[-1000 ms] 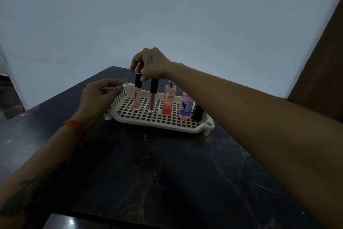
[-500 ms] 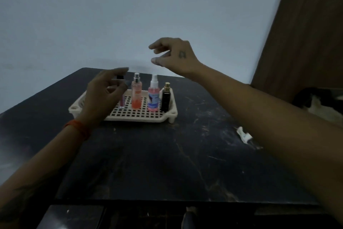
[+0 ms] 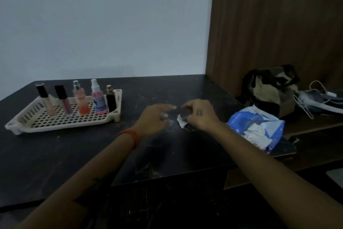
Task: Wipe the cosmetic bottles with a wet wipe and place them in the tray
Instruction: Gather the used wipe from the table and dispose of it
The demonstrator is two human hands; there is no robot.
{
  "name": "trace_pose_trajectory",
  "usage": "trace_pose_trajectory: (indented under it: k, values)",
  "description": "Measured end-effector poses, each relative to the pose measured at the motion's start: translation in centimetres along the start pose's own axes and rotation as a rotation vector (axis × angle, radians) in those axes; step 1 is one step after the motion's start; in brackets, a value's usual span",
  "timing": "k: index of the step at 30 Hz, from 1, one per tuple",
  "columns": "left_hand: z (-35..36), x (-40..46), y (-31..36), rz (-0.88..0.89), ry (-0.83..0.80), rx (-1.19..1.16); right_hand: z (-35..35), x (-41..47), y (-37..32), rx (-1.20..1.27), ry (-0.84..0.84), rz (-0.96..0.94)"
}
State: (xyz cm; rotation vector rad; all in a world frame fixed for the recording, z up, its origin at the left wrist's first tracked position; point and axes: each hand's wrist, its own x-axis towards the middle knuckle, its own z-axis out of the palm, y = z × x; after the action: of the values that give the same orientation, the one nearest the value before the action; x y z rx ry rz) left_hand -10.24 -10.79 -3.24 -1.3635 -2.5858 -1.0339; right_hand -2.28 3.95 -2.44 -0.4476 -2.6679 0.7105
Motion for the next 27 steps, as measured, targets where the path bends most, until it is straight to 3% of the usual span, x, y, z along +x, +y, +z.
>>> trace_pose_trajectory:
  k: [3, 5, 7, 10, 13, 19, 22, 27]
  values:
    - [2.2, 1.8, 0.4, 0.025, -0.121, 0.007, 1.1, -0.3, 1.6, -0.007, -0.063, 0.014]
    - [3.2, 3.0, 0.4, 0.022, -0.194, 0.137, 1.6, 0.0, 2.3, -0.003, -0.092, 0.012]
    - [3.4, 4.0, 0.0, -0.036, -0.187, 0.167, 1.8, 0.6, 2.9, 0.001, -0.095, 0.012]
    - [2.6, 5.1, -0.2, -0.136, -0.235, 0.038, 1.2, 1.1, 3.1, 0.087, -0.085, 0.03]
    - [0.9, 6.7, 0.9, -0.301, -0.421, -0.238, -0.9, 1.1, 3.3, 0.21, -0.055, 0.093]
    - [1.1, 11.4, 9.3, -0.417, -0.603, -0.684, -8.5, -1.0, 6.0, 0.623, 0.142, 0.374]
    - [4.1, 13.4, 14.9, -0.392, -0.71, -0.735, -12.0, -3.9, 8.8, 0.912, 0.296, 0.563]
    - [12.9, 13.6, 23.7, -0.367, -0.907, -0.712, -15.5, -11.0, 14.9, 1.153, 0.582, 0.892]
